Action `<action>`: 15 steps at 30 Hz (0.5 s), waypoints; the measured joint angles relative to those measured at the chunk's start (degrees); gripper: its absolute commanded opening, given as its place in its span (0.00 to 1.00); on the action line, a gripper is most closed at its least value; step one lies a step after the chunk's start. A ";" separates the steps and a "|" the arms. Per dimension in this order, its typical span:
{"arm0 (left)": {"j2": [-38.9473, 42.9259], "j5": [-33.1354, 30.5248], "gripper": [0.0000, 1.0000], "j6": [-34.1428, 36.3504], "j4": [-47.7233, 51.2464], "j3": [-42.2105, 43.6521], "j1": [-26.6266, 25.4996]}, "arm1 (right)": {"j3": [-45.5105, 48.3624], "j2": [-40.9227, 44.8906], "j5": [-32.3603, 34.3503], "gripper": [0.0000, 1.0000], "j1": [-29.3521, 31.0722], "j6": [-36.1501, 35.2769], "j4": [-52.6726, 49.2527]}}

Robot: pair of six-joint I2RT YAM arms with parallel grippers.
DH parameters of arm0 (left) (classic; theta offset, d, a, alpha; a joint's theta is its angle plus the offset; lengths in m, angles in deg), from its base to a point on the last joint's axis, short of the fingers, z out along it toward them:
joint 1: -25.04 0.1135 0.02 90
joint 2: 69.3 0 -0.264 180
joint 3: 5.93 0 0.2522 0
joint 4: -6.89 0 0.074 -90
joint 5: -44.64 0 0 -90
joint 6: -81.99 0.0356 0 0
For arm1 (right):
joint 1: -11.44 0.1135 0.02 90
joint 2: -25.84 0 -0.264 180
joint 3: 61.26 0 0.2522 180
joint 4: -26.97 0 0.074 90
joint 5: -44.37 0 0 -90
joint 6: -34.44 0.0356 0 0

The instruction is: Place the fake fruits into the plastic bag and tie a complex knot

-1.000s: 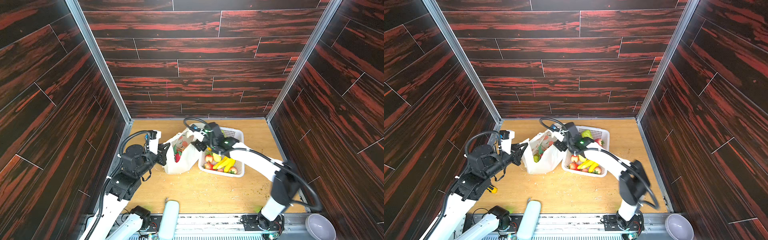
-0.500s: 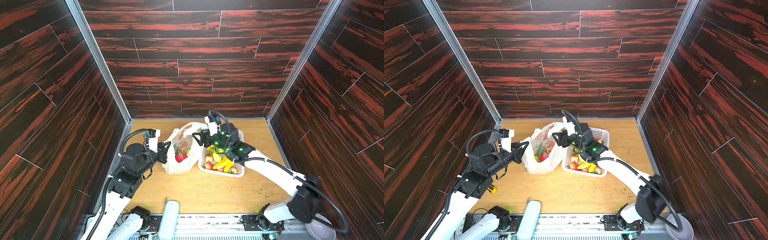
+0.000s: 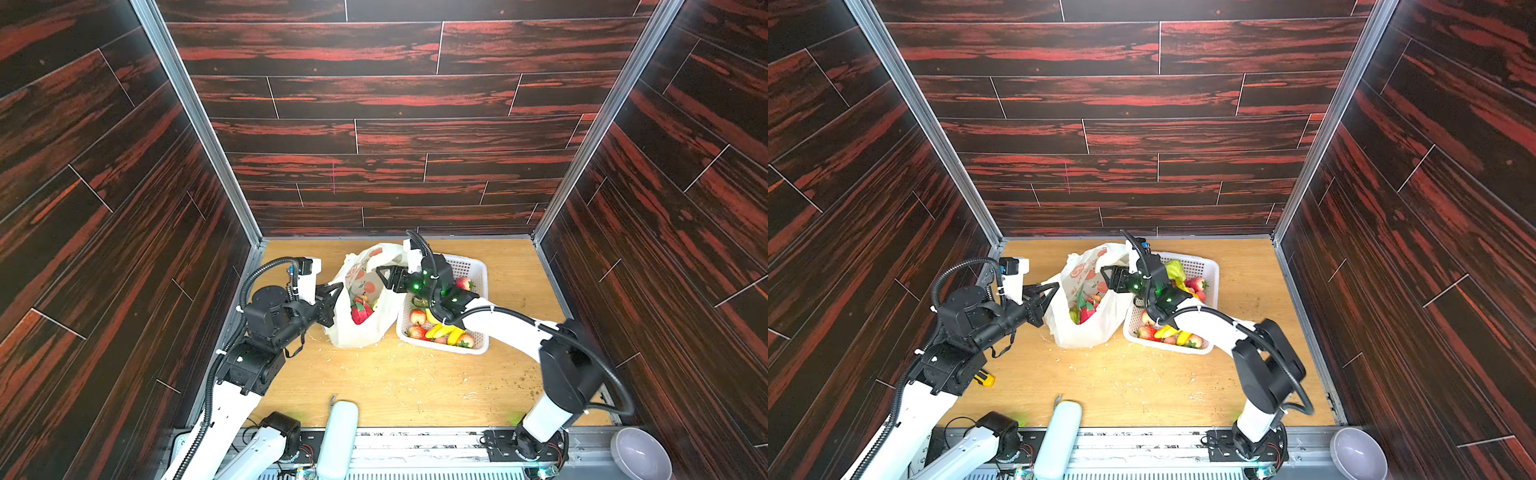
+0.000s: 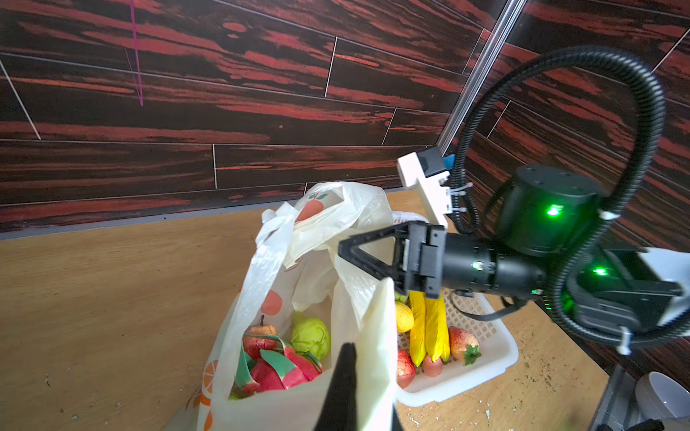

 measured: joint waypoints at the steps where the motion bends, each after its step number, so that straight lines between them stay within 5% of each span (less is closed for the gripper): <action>1: 0.00 0.04 0.00 0.00 -0.04 0.00 0.00 | -0.17 -0.61 0.50 0.63 0.00 0.20 0.96; 9: -0.02 0.20 0.00 0.02 -0.13 0.00 0.07 | -2.82 -6.93 3.80 0.55 0.00 1.01 9.18; 15: -0.57 0.11 0.00 0.02 -0.04 0.00 0.24 | -3.19 -8.55 4.22 0.36 0.00 1.11 12.50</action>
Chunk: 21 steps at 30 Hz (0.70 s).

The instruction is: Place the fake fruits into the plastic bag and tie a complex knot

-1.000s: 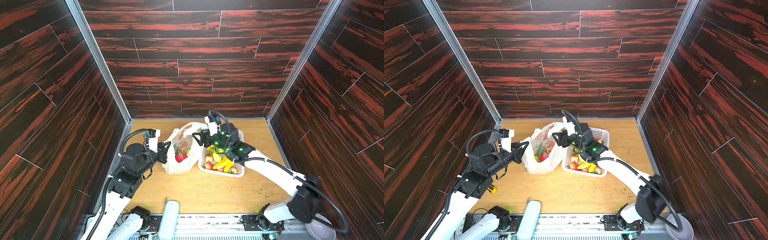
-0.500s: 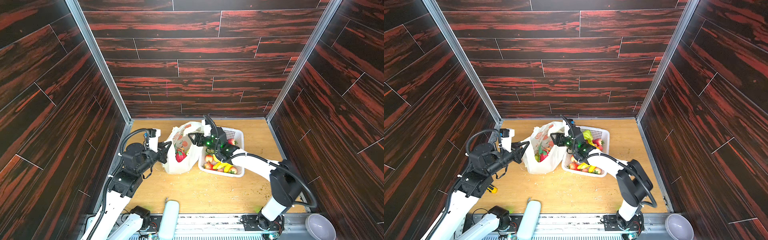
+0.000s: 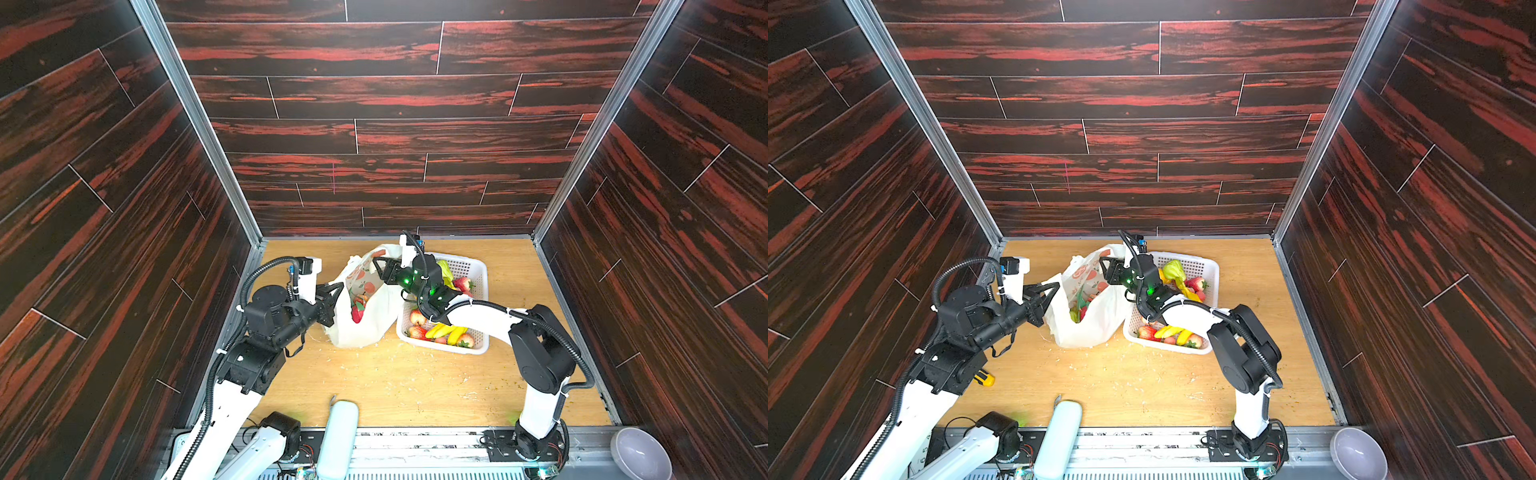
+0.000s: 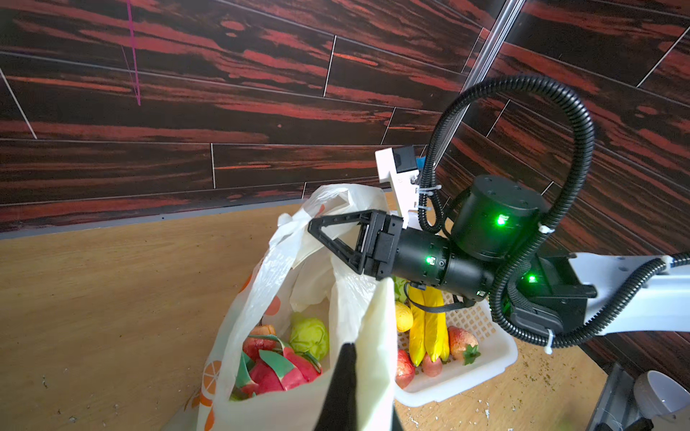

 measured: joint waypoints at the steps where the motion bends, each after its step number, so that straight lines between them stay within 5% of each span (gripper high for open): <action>1: -0.15 -0.04 0.00 0.00 -0.02 0.00 0.11 | 0.00 0.00 0.00 0.30 0.07 0.07 0.59; 5: -0.72 -0.15 0.00 -0.04 0.02 0.00 0.57 | 1.07 0.90 -0.55 0.08 0.22 0.02 2.05; 9: -1.27 -0.09 0.00 -0.20 0.09 -0.02 1.27 | 3.37 4.96 -1.95 0.00 0.26 0.92 -0.20; 21: -3.39 0.52 0.00 -1.07 0.13 -1.66 2.75 | 2.16 18.80 -16.48 0.00 -4.55 9.70 -9.99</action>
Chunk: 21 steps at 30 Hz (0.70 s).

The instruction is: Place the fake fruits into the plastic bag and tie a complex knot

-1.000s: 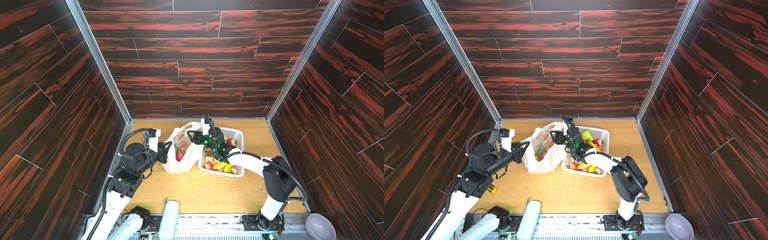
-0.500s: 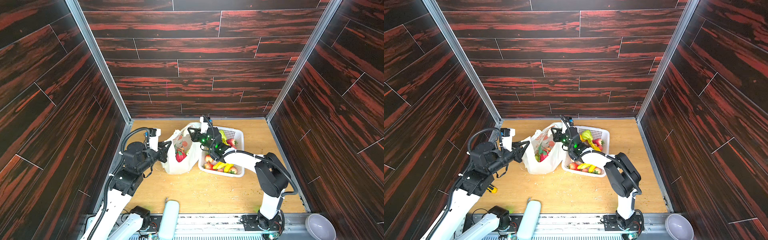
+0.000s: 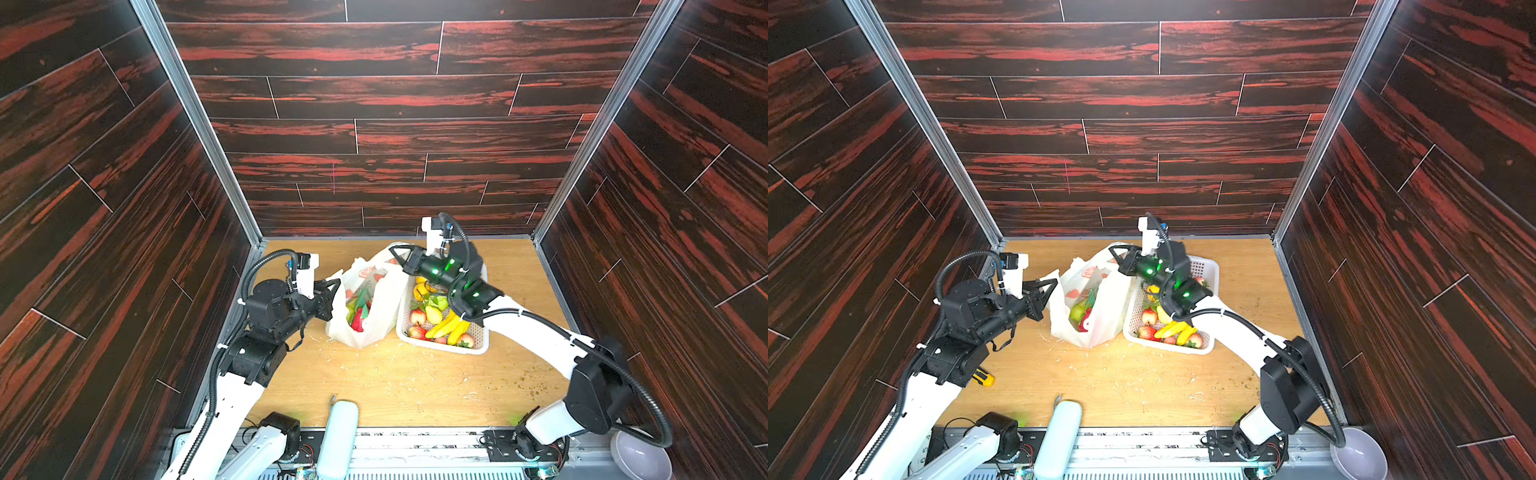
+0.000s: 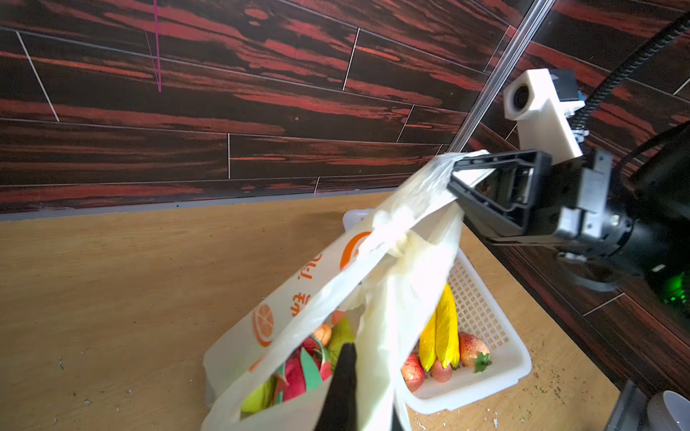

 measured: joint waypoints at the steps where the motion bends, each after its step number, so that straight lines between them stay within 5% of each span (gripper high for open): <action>1: -0.68 0.00 0.00 0.00 -0.04 -0.48 0.04 | 0.00 0.04 -1.38 0.00 -0.70 0.96 -1.03; 3: -1.97 0.02 0.00 0.00 -0.22 -1.38 0.04 | -0.15 0.07 -3.67 0.05 -1.77 1.70 -3.26; 12: -6.84 0.44 0.00 -0.94 -1.62 -3.69 0.94 | -1.42 1.53 -12.35 0.56 -3.56 -6.54 -12.37; 21: -8.44 2.54 0.00 -2.82 -3.32 -3.96 2.58 | -2.60 14.21 -8.24 0.66 -3.02 -29.40 -28.39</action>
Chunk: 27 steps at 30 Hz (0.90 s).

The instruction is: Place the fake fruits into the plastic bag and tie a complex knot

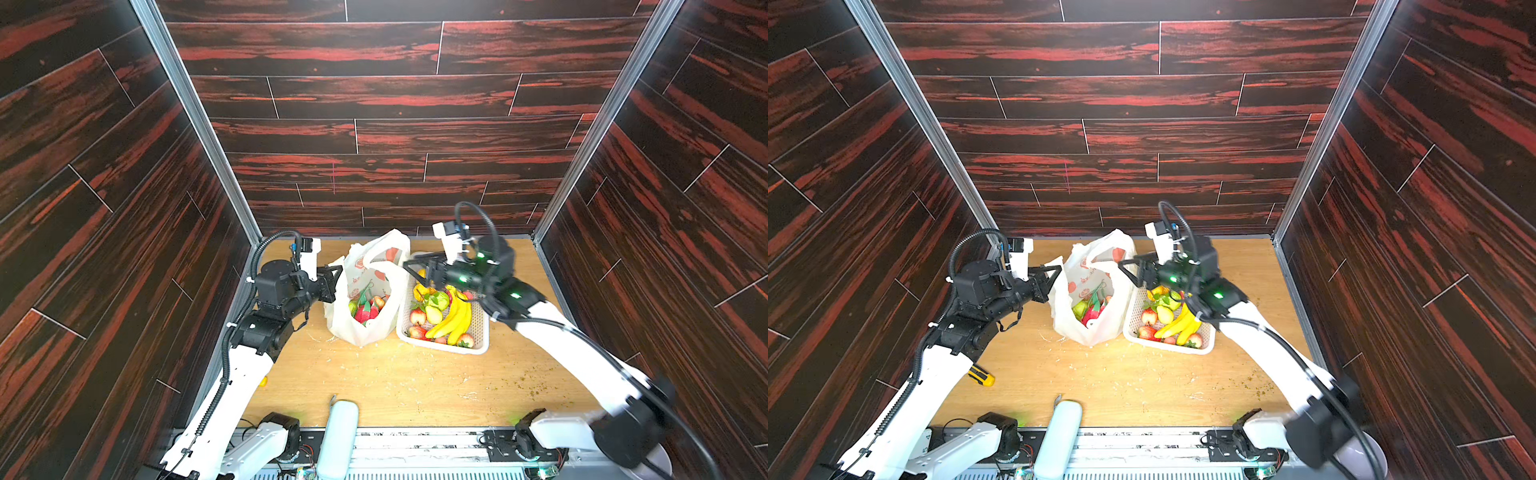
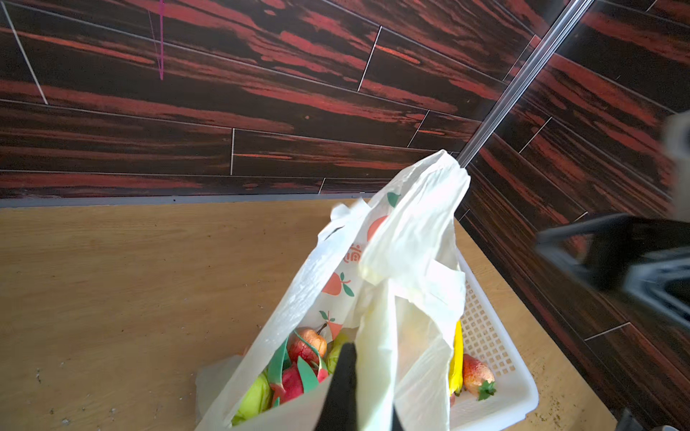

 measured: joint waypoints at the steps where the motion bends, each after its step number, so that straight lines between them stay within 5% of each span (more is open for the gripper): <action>1: 0.00 0.09 0.00 -0.07 -0.11 0.00 0.00 | -1.64 0.44 1.27 0.66 0.55 -3.41 -3.04; 13: 0.04 0.48 0.00 -0.42 -0.79 0.00 0.11 | -28.41 -15.74 11.65 0.68 7.98 -35.34 -31.45; 27: 0.13 0.87 0.00 -0.39 -0.76 0.00 0.11 | -42.27 -32.02 12.37 0.68 8.04 -46.95 -39.34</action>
